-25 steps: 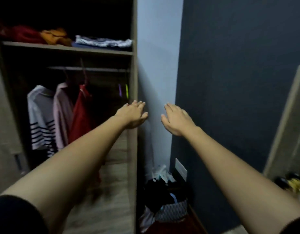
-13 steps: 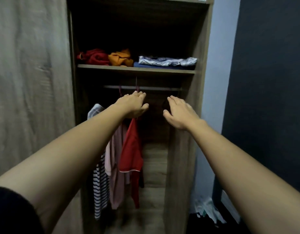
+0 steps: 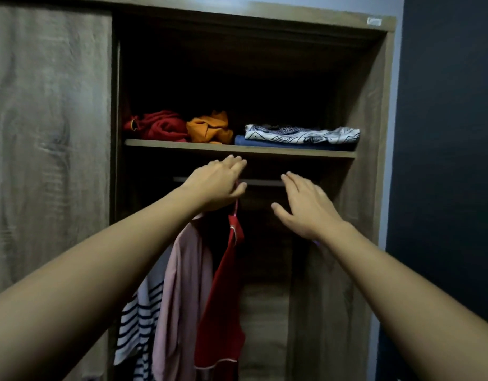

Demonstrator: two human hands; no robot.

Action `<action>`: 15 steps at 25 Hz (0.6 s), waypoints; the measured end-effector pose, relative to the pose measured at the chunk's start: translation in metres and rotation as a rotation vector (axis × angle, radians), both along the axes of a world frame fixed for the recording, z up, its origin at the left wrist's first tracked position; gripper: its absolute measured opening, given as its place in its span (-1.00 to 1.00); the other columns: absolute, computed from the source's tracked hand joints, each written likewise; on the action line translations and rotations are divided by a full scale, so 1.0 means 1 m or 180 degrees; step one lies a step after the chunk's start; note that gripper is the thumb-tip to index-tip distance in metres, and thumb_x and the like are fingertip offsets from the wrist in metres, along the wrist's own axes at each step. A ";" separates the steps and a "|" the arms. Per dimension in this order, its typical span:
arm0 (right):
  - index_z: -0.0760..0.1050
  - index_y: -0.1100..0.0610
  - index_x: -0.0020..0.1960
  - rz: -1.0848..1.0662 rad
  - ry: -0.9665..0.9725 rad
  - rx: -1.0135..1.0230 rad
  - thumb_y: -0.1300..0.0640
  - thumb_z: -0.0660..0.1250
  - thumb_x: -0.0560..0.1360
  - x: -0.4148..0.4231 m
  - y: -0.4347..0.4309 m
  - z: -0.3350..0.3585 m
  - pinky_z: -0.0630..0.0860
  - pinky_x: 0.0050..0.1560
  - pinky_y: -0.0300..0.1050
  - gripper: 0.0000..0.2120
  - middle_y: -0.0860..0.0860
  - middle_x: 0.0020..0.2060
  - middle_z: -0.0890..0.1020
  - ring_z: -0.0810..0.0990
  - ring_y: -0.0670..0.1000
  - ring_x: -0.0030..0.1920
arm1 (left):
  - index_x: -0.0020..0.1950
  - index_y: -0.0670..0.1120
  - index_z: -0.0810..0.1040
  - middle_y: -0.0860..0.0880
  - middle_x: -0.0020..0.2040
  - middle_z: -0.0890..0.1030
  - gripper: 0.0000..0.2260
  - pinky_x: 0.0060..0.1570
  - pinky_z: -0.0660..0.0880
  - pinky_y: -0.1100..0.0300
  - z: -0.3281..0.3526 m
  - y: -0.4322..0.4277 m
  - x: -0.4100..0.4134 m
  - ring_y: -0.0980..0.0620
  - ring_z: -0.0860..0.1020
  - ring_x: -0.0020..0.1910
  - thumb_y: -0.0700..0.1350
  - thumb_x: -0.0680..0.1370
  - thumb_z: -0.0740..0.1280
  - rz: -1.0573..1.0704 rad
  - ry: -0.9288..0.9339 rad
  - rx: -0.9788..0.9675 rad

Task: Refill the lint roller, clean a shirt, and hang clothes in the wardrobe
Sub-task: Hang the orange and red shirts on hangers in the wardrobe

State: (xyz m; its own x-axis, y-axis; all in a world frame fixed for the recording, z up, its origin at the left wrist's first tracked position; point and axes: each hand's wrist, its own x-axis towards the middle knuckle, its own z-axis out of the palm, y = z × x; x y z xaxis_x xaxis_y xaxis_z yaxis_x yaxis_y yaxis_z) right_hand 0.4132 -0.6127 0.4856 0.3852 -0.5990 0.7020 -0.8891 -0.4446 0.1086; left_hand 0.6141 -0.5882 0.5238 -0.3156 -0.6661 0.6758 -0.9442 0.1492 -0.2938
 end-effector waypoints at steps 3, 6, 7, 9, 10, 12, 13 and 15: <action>-0.02 0.16 0.50 -0.0009 0.0085 -0.0254 -0.20 0.13 0.50 0.012 -0.023 0.027 0.03 0.47 0.01 -0.27 0.11 0.51 0.08 0.05 0.09 0.51 | 0.51 -0.15 0.12 -0.15 0.52 0.18 -0.47 0.40 0.21 0.02 0.017 -0.021 0.007 -0.13 0.19 0.49 0.05 0.61 0.12 0.0055 0.0071 -0.0088; -0.05 0.18 0.51 0.0011 0.0256 -0.0506 -0.25 0.15 0.48 0.029 -0.049 0.059 0.00 0.48 0.02 -0.20 0.13 0.52 0.05 0.02 0.11 0.51 | 0.52 -0.16 0.11 -0.16 0.52 0.17 -0.46 0.43 0.19 0.02 0.038 -0.046 0.014 -0.09 0.16 0.50 0.04 0.61 0.12 0.0115 0.0084 -0.0269; -0.06 0.19 0.51 -0.0001 0.0289 -0.0579 -0.27 0.16 0.47 0.035 -0.058 0.068 0.00 0.48 0.03 -0.17 0.14 0.52 0.03 0.01 0.12 0.51 | 0.52 -0.16 0.11 -0.16 0.53 0.17 -0.46 0.43 0.19 0.01 0.047 -0.053 0.017 -0.09 0.16 0.50 0.04 0.60 0.13 0.0135 0.0159 -0.0348; -0.10 0.20 0.51 -0.0059 0.0353 -0.0660 -0.32 0.17 0.44 0.045 -0.076 0.084 -0.02 0.48 0.04 -0.10 0.15 0.53 -0.03 -0.03 0.12 0.52 | 0.52 -0.15 0.11 -0.15 0.53 0.17 -0.46 0.41 0.20 0.02 0.062 -0.064 0.022 -0.07 0.15 0.51 0.04 0.60 0.13 0.0205 0.0304 -0.0502; -0.12 0.20 0.51 -0.0070 0.0373 -0.0679 -0.35 0.18 0.42 0.050 -0.086 0.093 -0.03 0.48 0.04 -0.06 0.15 0.53 -0.06 -0.06 0.12 0.52 | 0.52 -0.15 0.10 -0.14 0.53 0.15 -0.46 0.41 0.19 0.03 0.069 -0.070 0.024 -0.06 0.14 0.51 0.03 0.61 0.13 0.0268 0.0324 -0.0574; -0.15 0.19 0.51 -0.0061 0.0395 -0.0698 -0.41 0.19 0.36 0.059 -0.105 0.108 -0.03 0.48 0.05 0.02 0.16 0.53 -0.08 -0.08 0.12 0.53 | 0.53 -0.14 0.07 -0.13 0.54 0.12 -0.45 0.43 0.16 0.05 0.088 -0.081 0.027 -0.06 0.12 0.52 0.04 0.61 0.13 0.0355 0.0306 -0.0691; -0.17 0.19 0.51 -0.0056 0.0432 -0.0693 -0.44 0.19 0.33 0.064 -0.114 0.114 -0.03 0.48 0.06 0.06 0.16 0.53 -0.09 -0.09 0.12 0.53 | 0.53 -0.13 0.07 -0.12 0.55 0.11 -0.43 0.43 0.16 0.04 0.096 -0.088 0.029 -0.06 0.12 0.52 0.05 0.60 0.14 0.0388 0.0300 -0.0730; -0.19 0.19 0.51 -0.0049 0.0544 -0.0676 -0.49 0.20 0.27 0.072 -0.131 0.117 -0.05 0.48 0.07 0.14 0.15 0.53 -0.10 -0.10 0.11 0.53 | 0.53 -0.12 0.06 -0.10 0.55 0.11 -0.40 0.43 0.17 0.02 0.111 -0.102 0.032 -0.05 0.12 0.52 0.09 0.58 0.18 0.0443 0.0307 -0.0759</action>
